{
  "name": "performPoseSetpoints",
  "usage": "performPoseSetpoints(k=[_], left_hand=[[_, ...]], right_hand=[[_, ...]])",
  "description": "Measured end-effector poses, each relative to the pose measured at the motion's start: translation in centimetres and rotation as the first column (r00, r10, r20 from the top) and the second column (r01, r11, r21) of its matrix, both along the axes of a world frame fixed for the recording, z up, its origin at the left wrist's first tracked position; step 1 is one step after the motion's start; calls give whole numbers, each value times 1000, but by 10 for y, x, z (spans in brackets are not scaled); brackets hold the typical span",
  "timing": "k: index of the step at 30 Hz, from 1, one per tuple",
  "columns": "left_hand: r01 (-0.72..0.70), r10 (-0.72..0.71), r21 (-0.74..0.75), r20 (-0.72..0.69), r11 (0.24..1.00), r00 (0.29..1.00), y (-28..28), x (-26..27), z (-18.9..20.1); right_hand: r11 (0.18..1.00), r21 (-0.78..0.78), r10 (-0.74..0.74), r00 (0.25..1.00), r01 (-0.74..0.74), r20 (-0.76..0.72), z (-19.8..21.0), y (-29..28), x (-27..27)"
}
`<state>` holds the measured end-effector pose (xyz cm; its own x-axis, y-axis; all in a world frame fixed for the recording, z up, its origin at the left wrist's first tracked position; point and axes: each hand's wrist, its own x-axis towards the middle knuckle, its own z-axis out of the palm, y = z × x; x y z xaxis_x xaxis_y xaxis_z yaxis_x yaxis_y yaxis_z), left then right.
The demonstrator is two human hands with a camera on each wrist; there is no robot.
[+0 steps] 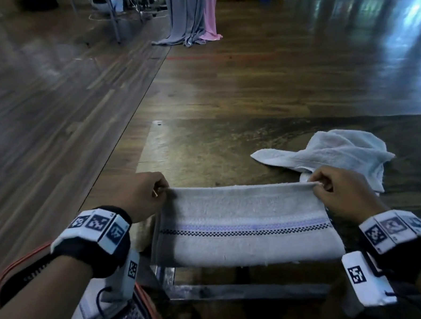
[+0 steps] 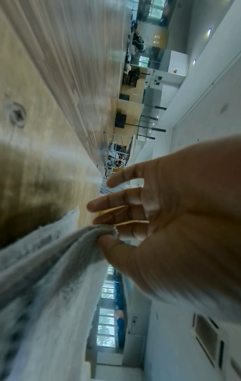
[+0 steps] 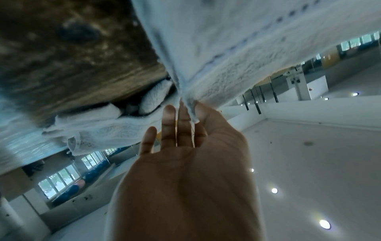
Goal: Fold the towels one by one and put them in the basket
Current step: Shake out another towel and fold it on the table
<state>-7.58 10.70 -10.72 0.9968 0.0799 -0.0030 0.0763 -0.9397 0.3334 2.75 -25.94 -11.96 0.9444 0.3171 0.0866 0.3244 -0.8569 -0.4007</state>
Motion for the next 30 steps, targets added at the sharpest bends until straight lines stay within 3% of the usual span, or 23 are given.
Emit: performPoseSetpoints(k=[3, 7, 16, 18, 20, 22, 24, 25, 27, 29, 30], left_hand=[[2, -3, 93, 11, 996, 1000, 1, 7, -12], [8, -2, 57, -97, 998, 995, 1, 11, -27], [-9, 8, -11, -44, 1000, 999, 1, 10, -25], [-84, 83, 13, 70, 996, 994, 1, 8, -10], [-169, 151, 24, 330, 985, 932, 2, 4, 14], [-160, 110, 39, 562, 986, 820, 5, -3, 37], [-95, 17, 86, 647, 992, 762, 5, -14, 51], [-63, -26, 118, 633, 991, 774, 5, -20, 52], [13, -118, 215, 486, 976, 866, 4, -33, 40], [123, -185, 311, 178, 942, 966, 1, -46, 18], [171, -188, 324, 20, 930, 982, 0, -50, 6]], right_hand=[[997, -82, 10, 997, -4, 78, -10, 6, 7], [968, -237, 93, 995, -83, 31, -21, 6, 14], [969, -222, 124, 991, -109, 56, -9, 10, 12], [993, -82, 100, 975, -85, 200, 5, 17, 8], [996, 50, 43, 914, -70, 403, 23, 21, 3], [985, 145, -6, 833, -89, 553, 40, 20, -3], [974, 187, -15, 787, -128, 616, 49, 14, -12], [972, 182, 3, 784, -147, 621, 49, 10, -16], [973, 115, 105, 830, -199, 548, 40, 0, -21], [966, -43, 256, 925, -254, 280, 24, -10, -22], [947, -163, 297, 948, -278, 111, 16, -13, -22]])
